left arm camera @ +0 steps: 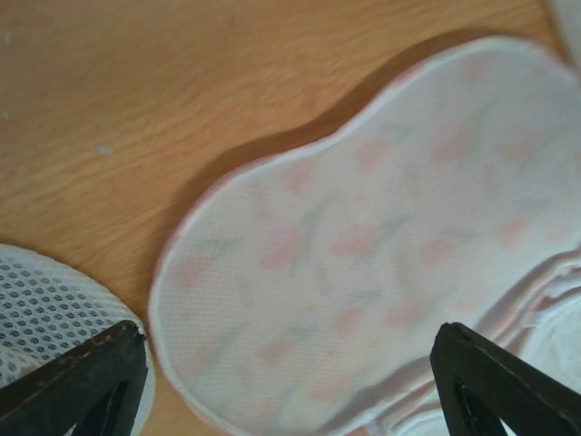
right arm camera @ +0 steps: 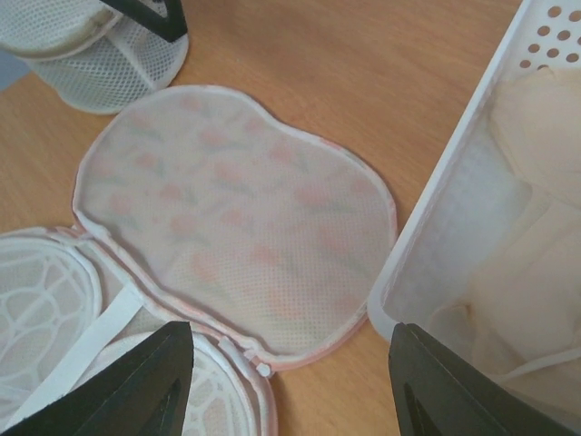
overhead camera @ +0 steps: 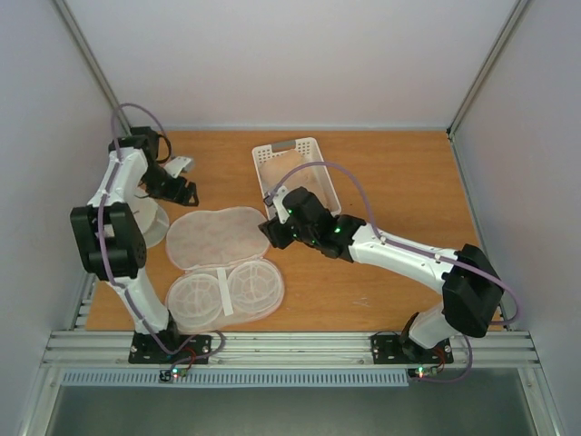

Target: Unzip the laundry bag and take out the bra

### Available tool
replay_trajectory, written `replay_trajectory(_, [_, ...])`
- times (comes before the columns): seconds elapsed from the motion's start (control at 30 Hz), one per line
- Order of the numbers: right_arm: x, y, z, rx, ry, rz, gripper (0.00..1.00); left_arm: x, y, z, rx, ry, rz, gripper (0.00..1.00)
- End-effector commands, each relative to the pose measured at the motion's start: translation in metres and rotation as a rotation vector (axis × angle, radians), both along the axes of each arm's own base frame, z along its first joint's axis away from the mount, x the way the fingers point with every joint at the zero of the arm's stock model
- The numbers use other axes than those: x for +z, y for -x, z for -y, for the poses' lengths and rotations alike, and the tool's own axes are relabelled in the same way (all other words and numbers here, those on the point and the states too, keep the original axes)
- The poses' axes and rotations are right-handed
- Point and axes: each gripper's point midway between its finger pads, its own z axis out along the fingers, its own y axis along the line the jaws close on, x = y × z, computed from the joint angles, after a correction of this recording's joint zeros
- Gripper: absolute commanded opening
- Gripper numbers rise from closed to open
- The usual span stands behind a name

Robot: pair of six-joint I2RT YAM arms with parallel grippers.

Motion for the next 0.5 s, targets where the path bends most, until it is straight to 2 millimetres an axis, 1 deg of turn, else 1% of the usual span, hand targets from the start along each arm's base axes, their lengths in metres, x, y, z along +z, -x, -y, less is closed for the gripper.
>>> replay_trajectory(0.0, [0.001,0.004,-0.001,0.006,0.019,0.027,0.60,-0.039,0.003,-0.020,-0.035,-0.026,-0.076,0.86])
replay_trajectory(0.1, [-0.001,0.004,-0.001,0.004,0.018,0.026,0.60,-0.067,0.003,-0.032,-0.072,-0.098,-0.112,0.91])
replay_trajectory(0.17, [-0.002,0.005,-0.003,0.008,0.016,0.022,0.60,-0.085,0.002,-0.040,-0.077,-0.131,-0.156,0.99])
replay_trajectory(0.2, [-0.002,0.004,-0.004,0.010,0.014,0.022,0.60,-0.094,0.002,-0.041,-0.084,-0.135,-0.176,0.99])
replay_trajectory(0.3, [-0.005,0.005,-0.005,0.009,0.018,0.014,0.60,-0.105,-0.005,-0.043,-0.098,-0.142,-0.165,0.99])
replay_trajectory(0.47, [-0.010,0.004,-0.004,0.003,0.028,0.009,0.60,-0.120,-0.009,-0.045,-0.124,-0.153,-0.170,0.91])
